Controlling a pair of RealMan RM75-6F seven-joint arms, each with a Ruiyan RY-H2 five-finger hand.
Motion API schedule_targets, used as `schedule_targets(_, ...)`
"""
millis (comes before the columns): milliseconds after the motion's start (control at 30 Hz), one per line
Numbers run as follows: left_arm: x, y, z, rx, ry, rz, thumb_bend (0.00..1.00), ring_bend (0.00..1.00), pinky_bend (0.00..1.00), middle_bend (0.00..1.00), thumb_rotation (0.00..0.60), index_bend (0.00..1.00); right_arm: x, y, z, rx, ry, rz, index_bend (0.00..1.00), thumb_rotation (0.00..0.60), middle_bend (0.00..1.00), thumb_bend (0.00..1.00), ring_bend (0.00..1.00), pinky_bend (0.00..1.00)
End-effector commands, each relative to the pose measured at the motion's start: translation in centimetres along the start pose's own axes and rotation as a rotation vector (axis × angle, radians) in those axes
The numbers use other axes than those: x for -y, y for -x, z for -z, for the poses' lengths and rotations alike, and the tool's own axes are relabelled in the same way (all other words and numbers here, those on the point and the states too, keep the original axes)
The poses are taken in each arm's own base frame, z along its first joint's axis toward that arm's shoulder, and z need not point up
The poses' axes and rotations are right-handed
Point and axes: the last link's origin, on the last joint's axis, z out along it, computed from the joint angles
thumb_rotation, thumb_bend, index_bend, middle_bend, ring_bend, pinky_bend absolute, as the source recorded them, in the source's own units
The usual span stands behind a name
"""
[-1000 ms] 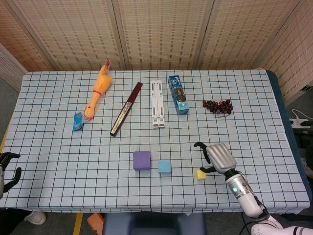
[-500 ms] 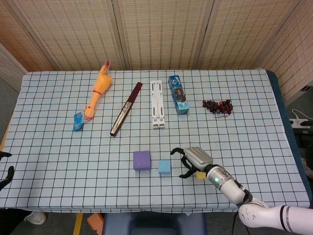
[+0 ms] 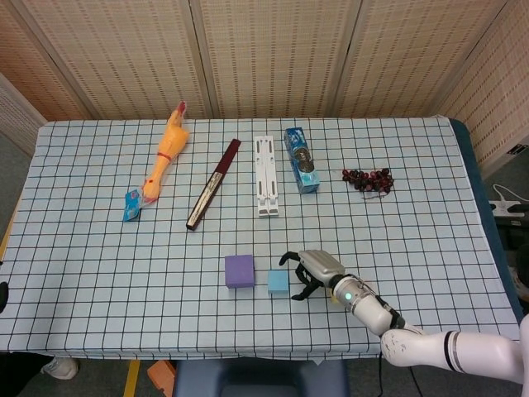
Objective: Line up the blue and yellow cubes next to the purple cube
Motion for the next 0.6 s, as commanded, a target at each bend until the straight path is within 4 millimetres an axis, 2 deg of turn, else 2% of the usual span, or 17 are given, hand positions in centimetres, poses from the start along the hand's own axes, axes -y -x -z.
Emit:
schedule_targets(33, -0.1, -0.2, 0.1, -0.005, 0.014, 0.008, 0.42, 0.30, 0.40, 0.37, 0.600, 0.39, 0.0, 0.3, -0.9, 0.018, 0.020, 0.010, 0.30, 0.600, 0.83, 0.00, 0.94, 1.00)
schedule_targets(200, -0.2, -0.5, 0.3, -0.024, 0.024, 0.022, 0.42, 0.30, 0.40, 0.37, 0.600, 0.39, 0.1, 0.4, -1.9, 0.040, 0.043, -0.002, 0.30, 0.600, 0.84, 0.00, 0.94, 1.00)
schedule_targets(600, -0.4, -0.4, 0.3, -0.020, 0.031, 0.019, 0.42, 0.30, 0.40, 0.37, 0.600, 0.38, 0.7, 1.0, -2.5, 0.019, 0.037, 0.018, 0.35, 0.600, 0.85, 0.00, 0.95, 1.00)
